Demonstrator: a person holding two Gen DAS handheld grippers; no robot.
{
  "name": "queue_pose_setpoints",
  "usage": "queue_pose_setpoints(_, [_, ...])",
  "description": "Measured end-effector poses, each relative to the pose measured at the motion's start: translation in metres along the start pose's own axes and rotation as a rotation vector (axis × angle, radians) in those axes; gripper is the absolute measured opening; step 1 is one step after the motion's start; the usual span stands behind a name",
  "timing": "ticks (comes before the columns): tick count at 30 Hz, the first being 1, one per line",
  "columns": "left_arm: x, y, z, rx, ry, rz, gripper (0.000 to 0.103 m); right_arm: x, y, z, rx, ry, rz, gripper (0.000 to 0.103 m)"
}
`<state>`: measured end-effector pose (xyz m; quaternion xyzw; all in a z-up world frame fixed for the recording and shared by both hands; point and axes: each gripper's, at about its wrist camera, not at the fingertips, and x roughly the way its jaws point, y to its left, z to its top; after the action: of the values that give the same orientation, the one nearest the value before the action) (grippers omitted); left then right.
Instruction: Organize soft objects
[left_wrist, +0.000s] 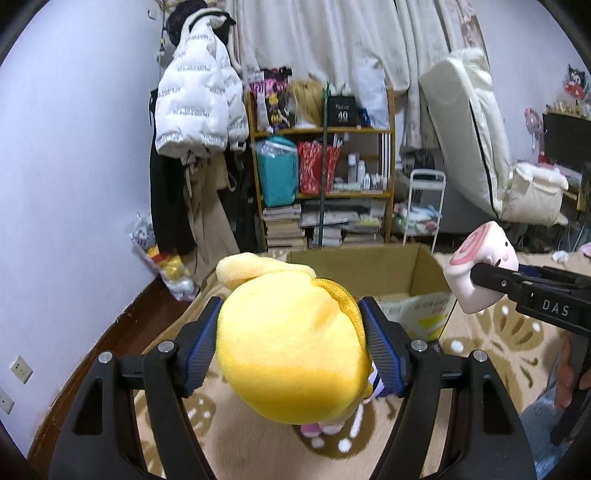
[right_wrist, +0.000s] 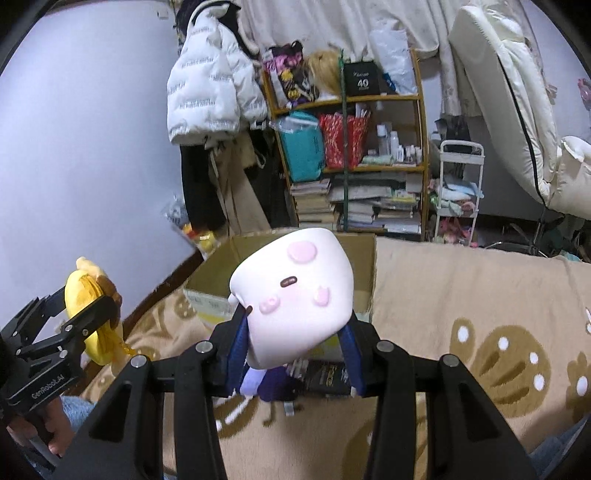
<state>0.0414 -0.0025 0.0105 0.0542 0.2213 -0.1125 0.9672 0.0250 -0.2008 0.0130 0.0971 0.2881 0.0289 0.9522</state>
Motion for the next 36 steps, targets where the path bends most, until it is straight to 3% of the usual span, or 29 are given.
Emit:
queue_pose_setpoints(6, [-0.005,-0.008,0.012,0.012,-0.083,-0.009,0.073,-0.005,-0.007,0.012,0.012,-0.073,0.007,0.047])
queue_pose_setpoints(18, [0.005,-0.031,0.046,0.078,-0.185,-0.010,0.073,0.008,-0.010,0.034,0.039,-0.128,0.018,0.047])
queue_pose_setpoints(36, [0.050,-0.027,0.068,0.079,-0.144,0.002,0.073,0.036,-0.016,0.058,0.013,-0.137,0.008,0.048])
